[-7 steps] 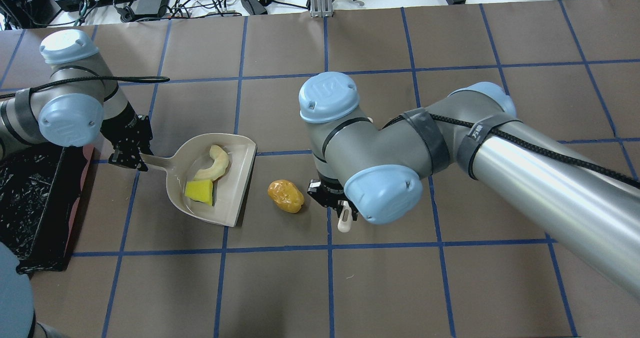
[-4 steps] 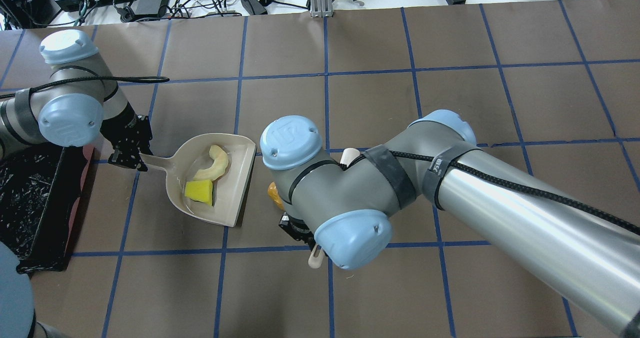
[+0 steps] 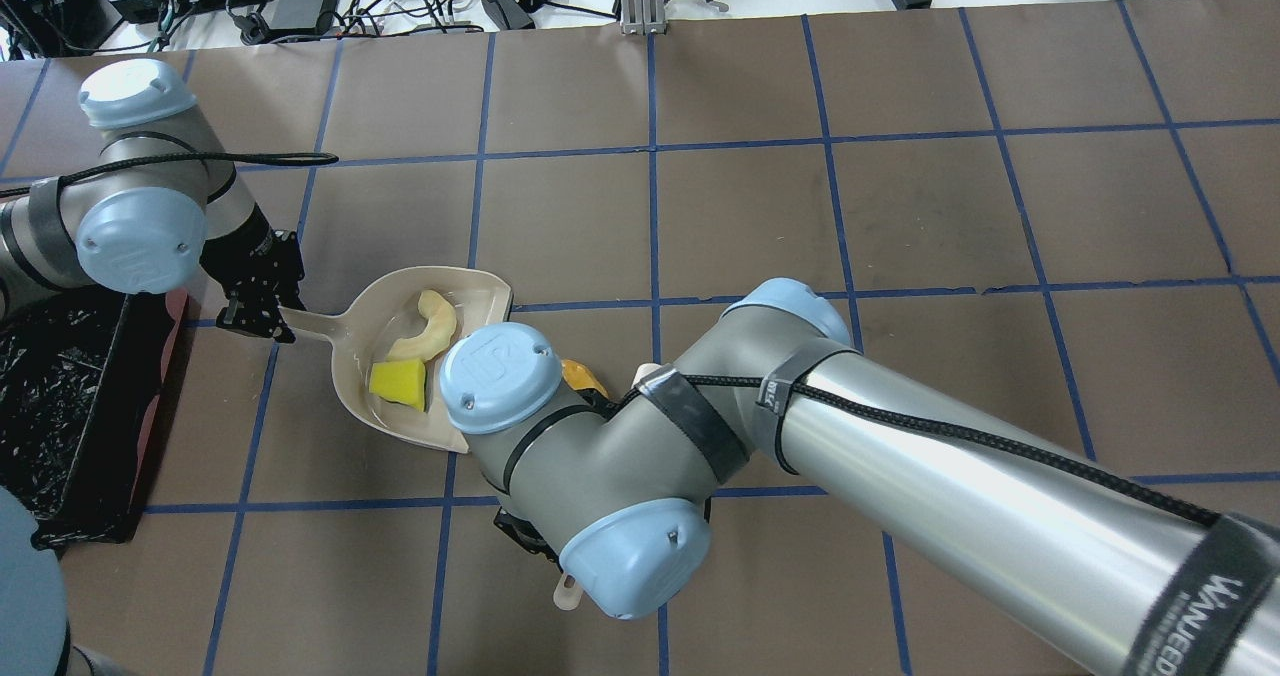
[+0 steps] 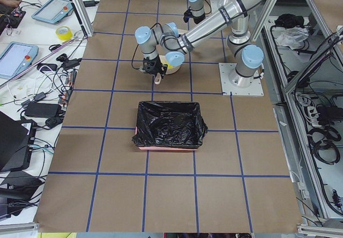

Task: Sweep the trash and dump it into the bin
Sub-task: 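Sweep the potato into the dustpan with the right gripper's brush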

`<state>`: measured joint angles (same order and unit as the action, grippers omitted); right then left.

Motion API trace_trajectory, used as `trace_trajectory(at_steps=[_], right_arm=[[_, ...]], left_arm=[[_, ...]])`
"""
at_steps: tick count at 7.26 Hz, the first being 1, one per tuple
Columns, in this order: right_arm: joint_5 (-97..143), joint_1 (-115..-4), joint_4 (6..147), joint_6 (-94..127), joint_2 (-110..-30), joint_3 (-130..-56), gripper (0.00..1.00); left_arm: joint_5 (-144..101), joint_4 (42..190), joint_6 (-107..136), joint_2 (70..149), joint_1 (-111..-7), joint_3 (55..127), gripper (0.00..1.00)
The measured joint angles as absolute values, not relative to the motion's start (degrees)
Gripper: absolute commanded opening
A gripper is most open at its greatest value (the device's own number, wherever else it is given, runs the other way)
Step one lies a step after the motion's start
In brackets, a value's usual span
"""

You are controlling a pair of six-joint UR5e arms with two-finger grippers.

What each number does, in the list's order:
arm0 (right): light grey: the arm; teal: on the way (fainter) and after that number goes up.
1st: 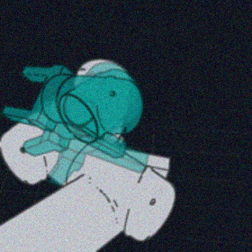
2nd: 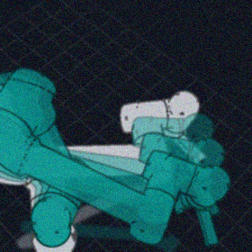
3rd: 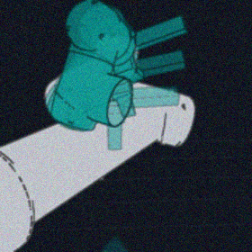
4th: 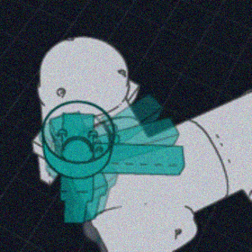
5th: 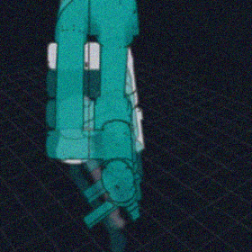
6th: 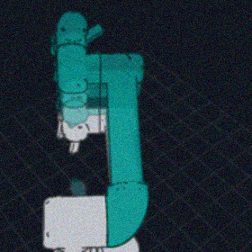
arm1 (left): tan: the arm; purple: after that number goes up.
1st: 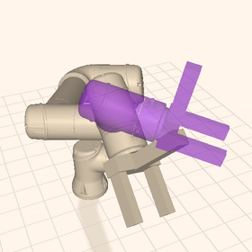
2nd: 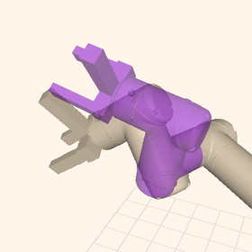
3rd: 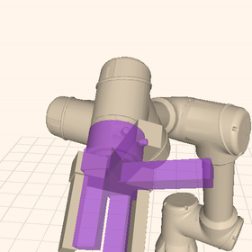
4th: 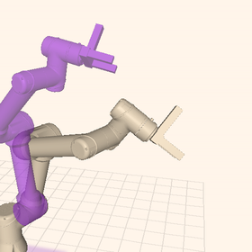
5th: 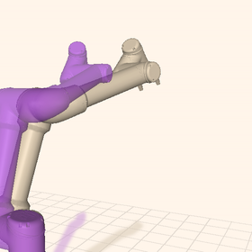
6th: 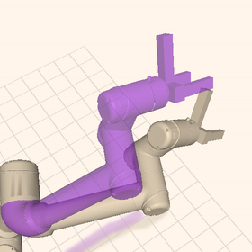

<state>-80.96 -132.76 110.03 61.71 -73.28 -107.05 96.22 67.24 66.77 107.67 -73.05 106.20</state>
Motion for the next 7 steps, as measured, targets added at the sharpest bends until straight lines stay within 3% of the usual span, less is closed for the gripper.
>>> trace_trajectory(at_steps=[3,7], right_arm=[[-80.4,-134.7,113.9,63.7,-66.8,-101.6,0.04],[-80.3,-136.8,115.2,63.1,-56.6,-88.8,0.04]], left_arm=[[96.2,67.2,68.7,107.7,-73.1,106.3,0.00],[96.2,67.2,68.7,107.8,-73.0,106.3,0.00]])
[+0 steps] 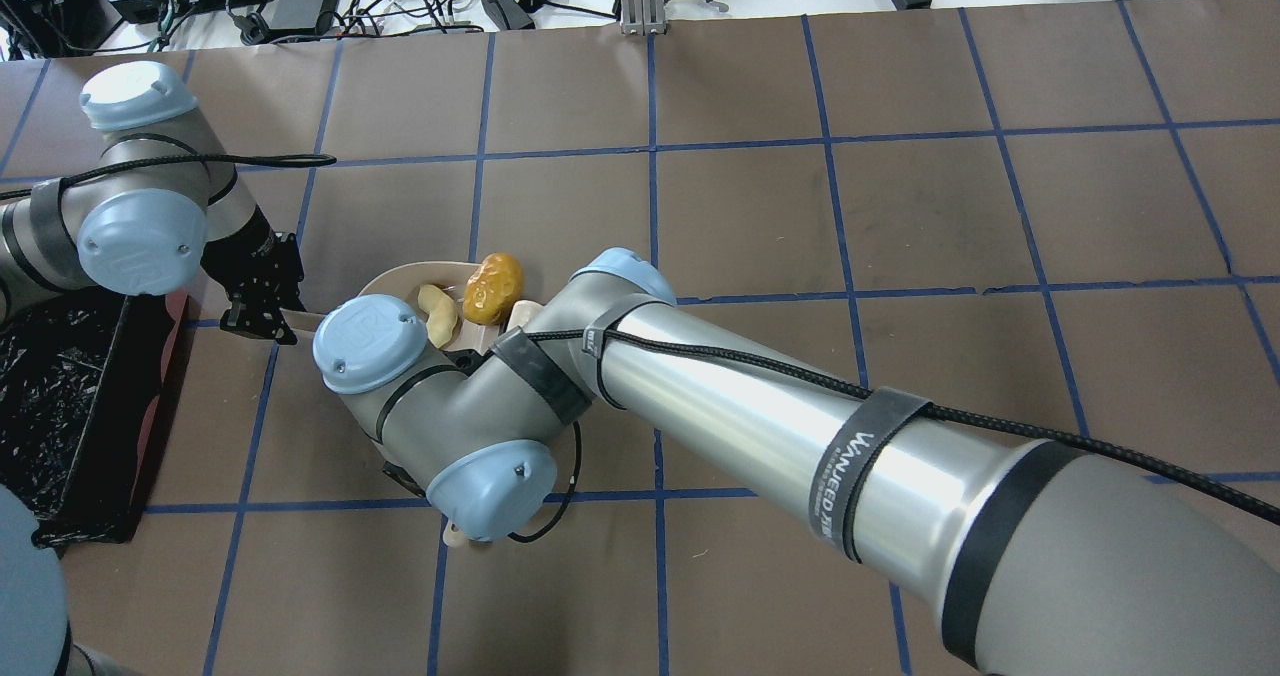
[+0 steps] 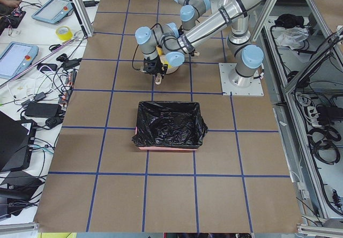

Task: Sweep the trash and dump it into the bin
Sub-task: 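Sweep the potato into the dustpan with the right gripper's brush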

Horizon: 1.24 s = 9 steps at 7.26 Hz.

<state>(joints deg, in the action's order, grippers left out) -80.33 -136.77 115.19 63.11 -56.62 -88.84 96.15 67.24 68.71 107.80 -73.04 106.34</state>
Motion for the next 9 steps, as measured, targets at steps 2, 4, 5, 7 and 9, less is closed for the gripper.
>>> trace_trajectory(at_steps=[2,4,5,7,9], right_arm=[[-80.3,-137.0,115.5,61.8,-55.4,-86.9,0.04],[-80.4,-137.0,115.7,60.3,-55.2,-86.6,0.04],[-80.4,-137.0,115.8,60.0,-55.2,-86.6,0.04],[-80.3,-137.0,115.4,59.8,-55.5,-86.3,0.04],[-80.8,-137.1,110.8,59.3,-57.5,-86.1,0.04]], left_arm=[[96.2,67.2,68.6,107.8,-73.0,106.3,0.00],[96.1,67.2,68.6,107.8,-73.0,106.3,0.00],[96.1,67.2,68.6,107.8,-73.0,106.3,0.00],[96.1,67.2,68.6,107.7,-73.0,106.3,0.00],[96.2,67.2,68.4,107.7,-73.0,106.2,0.00]])
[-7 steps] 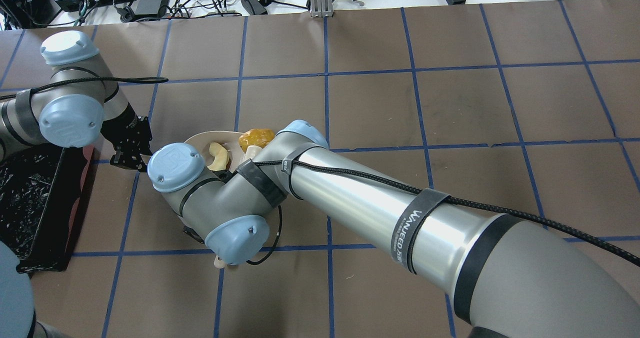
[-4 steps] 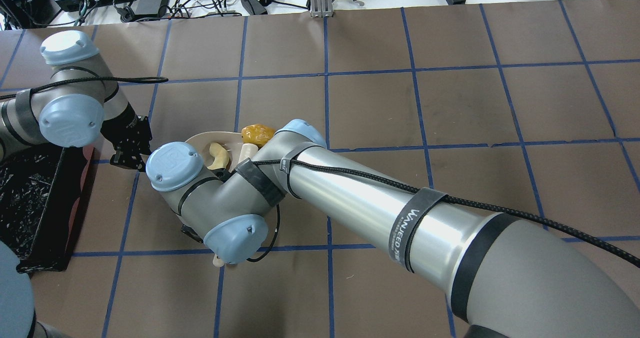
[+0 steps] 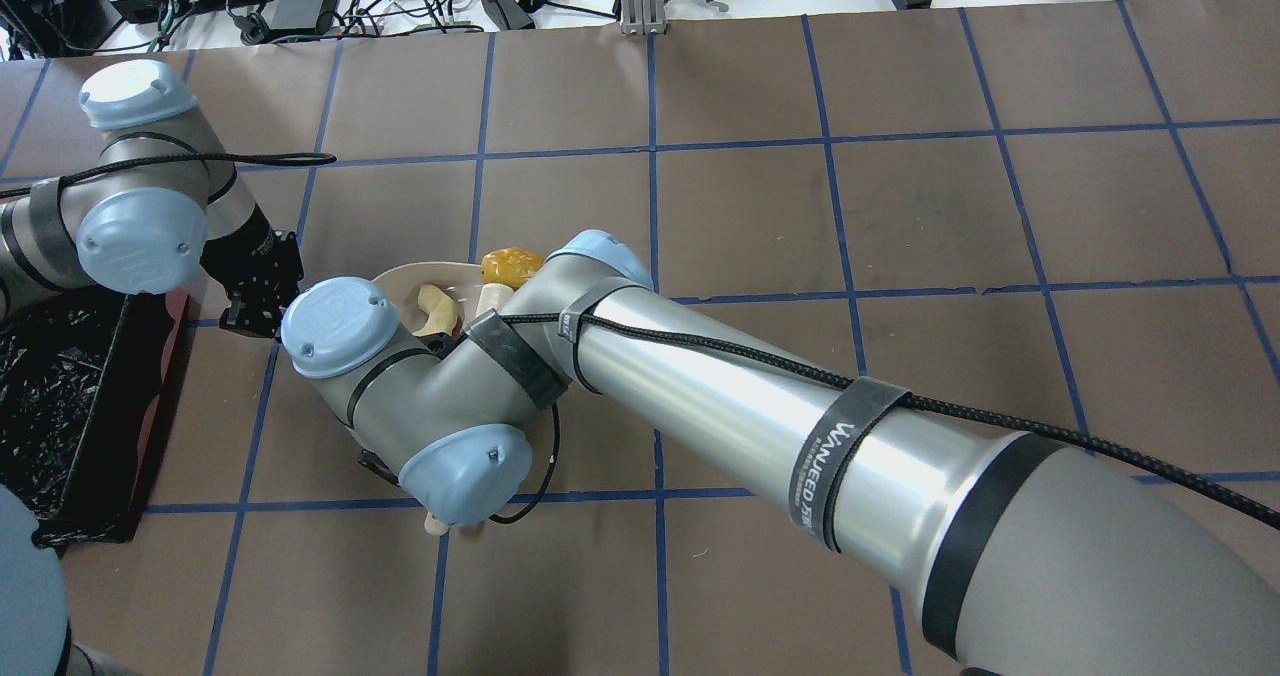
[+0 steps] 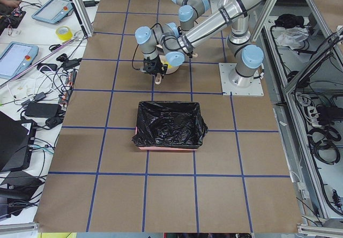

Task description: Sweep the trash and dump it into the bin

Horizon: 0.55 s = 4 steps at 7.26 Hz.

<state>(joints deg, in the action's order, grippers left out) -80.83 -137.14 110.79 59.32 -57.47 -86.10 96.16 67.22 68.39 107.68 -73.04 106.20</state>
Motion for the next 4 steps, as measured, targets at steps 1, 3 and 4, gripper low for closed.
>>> trace_trajectory(at_steps=[1,3,4], right_arm=[[-81.4,-137.2,106.8,58.2,-59.4,-86.3,0.04],[-84.5,-136.5,100.0,53.2,-62.3,-86.6,0.04],[-86.1,-135.4,98.2,49.5,-62.6,-86.8,0.04]], left_arm=[[96.2,67.2,68.3,107.7,-73.0,106.2,0.00],[96.1,66.9,68.7,107.8,-73.0,106.2,0.00],[96.0,66.5,68.9,107.9,-73.0,106.2,0.00]])
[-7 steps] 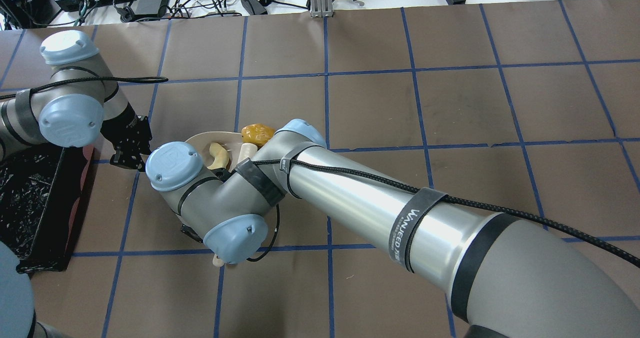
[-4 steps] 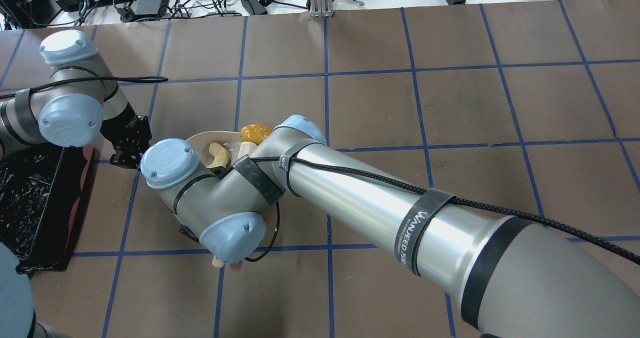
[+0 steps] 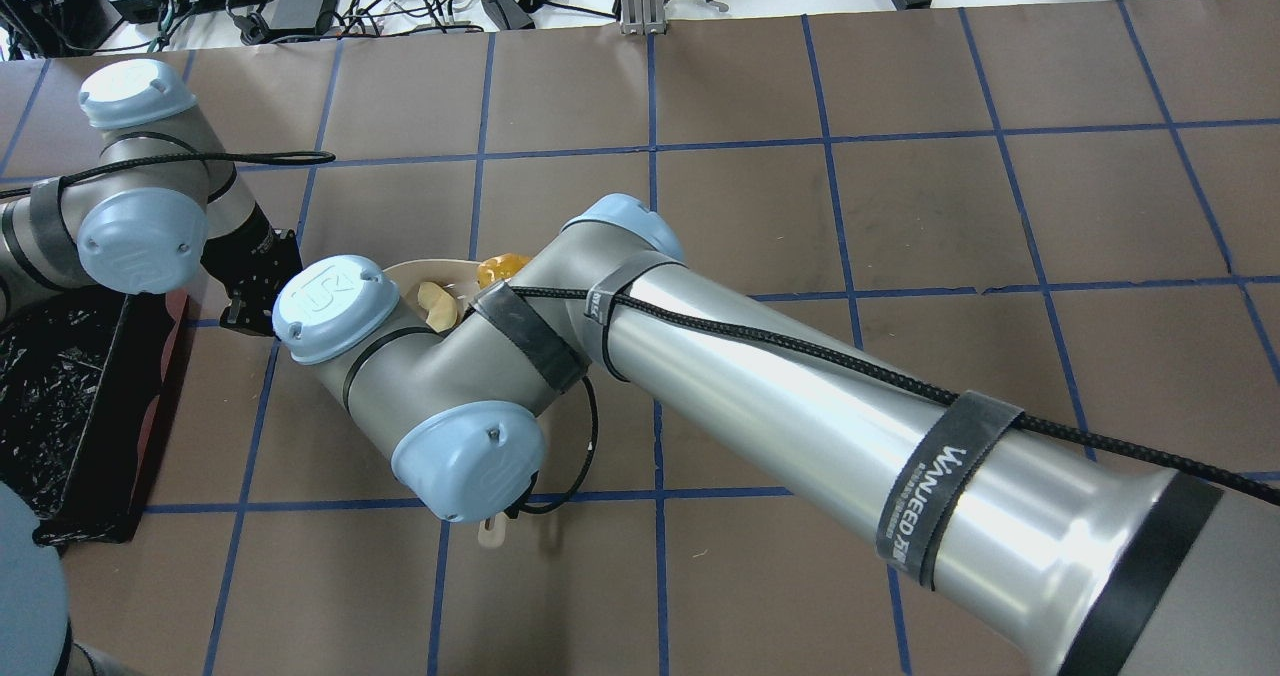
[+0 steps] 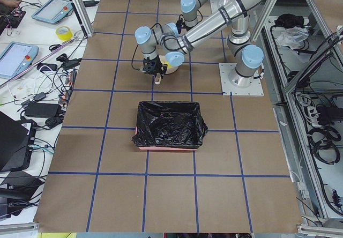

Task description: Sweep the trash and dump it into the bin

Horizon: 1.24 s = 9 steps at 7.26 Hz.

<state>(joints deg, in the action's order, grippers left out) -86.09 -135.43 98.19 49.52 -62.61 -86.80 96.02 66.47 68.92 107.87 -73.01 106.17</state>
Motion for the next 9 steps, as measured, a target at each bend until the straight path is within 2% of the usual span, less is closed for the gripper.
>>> trace_trajectory(at_steps=[4,7,9], right_arm=[[-90.6,-123.2,96.6,33.9,-60.7,-85.8,0.04],[-89.1,-122.7,96.5,35.1,-53.8,-78.7,0.04],[-87.3,-124.9,96.7,37.1,-51.9,-76.8,0.04]], left_arm=[[96.0,66.1,69.2,108.0,-73.0,106.2,0.00],[96.0,66.1,69.2,108.0,-73.0,106.2,0.00],[95.9,66.1,69.1,108.0,-73.0,106.1,0.00]])
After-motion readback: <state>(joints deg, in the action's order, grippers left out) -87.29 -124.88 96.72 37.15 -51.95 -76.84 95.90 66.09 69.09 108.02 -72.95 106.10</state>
